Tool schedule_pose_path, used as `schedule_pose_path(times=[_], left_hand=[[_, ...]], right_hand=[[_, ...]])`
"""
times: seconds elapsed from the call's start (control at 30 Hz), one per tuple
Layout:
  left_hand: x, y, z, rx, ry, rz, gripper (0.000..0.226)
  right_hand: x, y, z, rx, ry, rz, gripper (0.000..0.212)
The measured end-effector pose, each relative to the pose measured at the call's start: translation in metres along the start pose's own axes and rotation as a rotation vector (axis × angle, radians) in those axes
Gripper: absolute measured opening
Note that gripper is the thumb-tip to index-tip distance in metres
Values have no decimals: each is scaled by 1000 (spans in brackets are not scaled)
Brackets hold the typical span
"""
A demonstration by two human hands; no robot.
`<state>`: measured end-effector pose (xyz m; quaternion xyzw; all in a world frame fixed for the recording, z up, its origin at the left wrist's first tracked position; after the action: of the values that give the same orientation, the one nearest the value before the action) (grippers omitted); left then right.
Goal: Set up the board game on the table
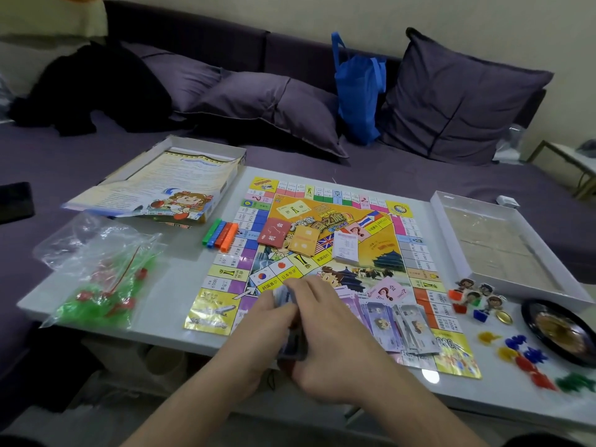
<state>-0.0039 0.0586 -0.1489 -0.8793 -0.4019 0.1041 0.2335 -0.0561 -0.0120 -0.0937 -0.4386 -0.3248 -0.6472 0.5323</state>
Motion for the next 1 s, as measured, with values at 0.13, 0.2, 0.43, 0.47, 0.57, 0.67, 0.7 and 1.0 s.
schedule_pose_path(times=[0.13, 0.2, 0.43, 0.47, 0.57, 0.67, 0.7, 1.0], left_hand=[[6, 1, 5, 44, -36, -48, 14], [15, 4, 5, 67, -80, -88, 17], [35, 13, 12, 133, -229, -140, 32], [35, 13, 13, 132, -228, -150, 29], [36, 17, 18, 146, -247, -181, 29], [39, 23, 24, 156, -259, -194, 40], [41, 24, 25, 158, -254, -205, 39], [47, 21, 23, 141, -225, -270, 22]], right_hand=[[-7, -4, -3, 10, 23, 145, 116], [-7, -7, -14, -57, 81, 233, 126], [8, 5, -69, -186, -80, 121, 109], [1, 7, -69, -176, -118, 132, 110], [-28, 10, -65, -125, -190, 181, 119], [-44, 7, -58, -82, -251, 186, 122], [-48, 4, -53, -69, -259, 189, 123], [-70, -19, -25, 19, -227, 142, 114]])
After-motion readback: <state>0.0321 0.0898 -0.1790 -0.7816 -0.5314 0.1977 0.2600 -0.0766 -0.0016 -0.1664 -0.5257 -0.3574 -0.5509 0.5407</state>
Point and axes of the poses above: each hand's wrist, its own y-axis towards the middle knuckle, its own x-axis out of the back of the hand, z = x × y, the point moved 10 cm from there along y, towards the middle knuckle, and after that the axes turned 1 degree about z, right-handed, at the moved point
